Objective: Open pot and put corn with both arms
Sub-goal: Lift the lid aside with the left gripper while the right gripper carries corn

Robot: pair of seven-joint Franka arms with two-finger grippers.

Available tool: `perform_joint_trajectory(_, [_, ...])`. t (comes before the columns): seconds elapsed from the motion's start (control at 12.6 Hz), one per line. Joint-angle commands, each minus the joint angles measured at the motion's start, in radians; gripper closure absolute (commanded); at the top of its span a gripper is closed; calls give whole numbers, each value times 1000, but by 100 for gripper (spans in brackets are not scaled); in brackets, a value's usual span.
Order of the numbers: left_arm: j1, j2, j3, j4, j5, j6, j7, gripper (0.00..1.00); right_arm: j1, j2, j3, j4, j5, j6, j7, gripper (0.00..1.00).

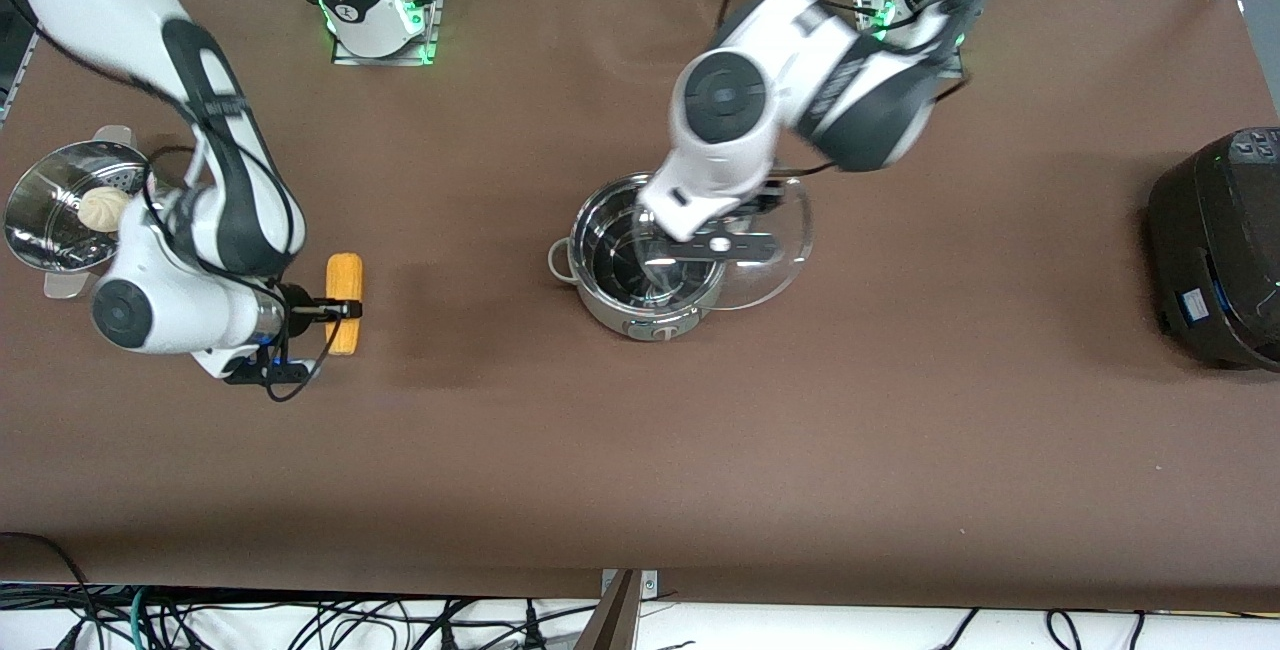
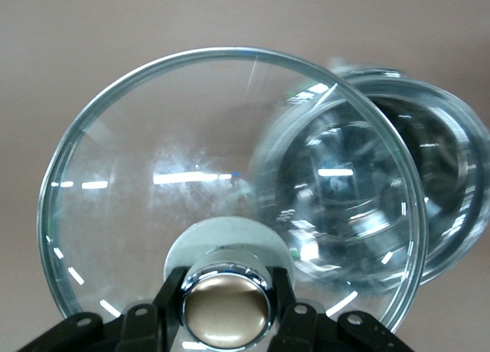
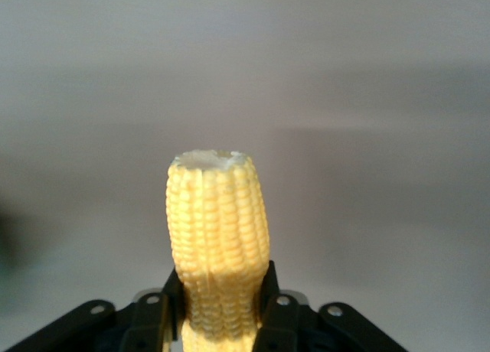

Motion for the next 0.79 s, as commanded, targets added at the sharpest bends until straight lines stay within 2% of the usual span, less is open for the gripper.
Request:
perform_joint_trajectory(0.0, [172,-94,-9,-18,14,-132,292,96,34,-64,215,106,-1,-56,337,100])
perform_joint_trajectory(0.08, [262,-108,-11,-24,16,-179,456,95,109,-17,234,157,-21,-41,471,100])
perform_joint_trajectory(0.24, [435,-107,-11,-85,17,-177,751,95,279,84,230,270,-61,-7,609,100])
perform_joint_trajectory(0.32, [507,-98,-11,-143,28,-95,838,95,341,133,228,304,-81,40,650,100])
perform_joint_trajectory(0.4, [552,-107,-14,-269,59,56,897,95,379,181,228,315,-87,92,677,100])
perform_joint_trajectory(0.71, [594,-124,-14,-661,62,518,919,95,473,307,211,315,-153,203,694,100])
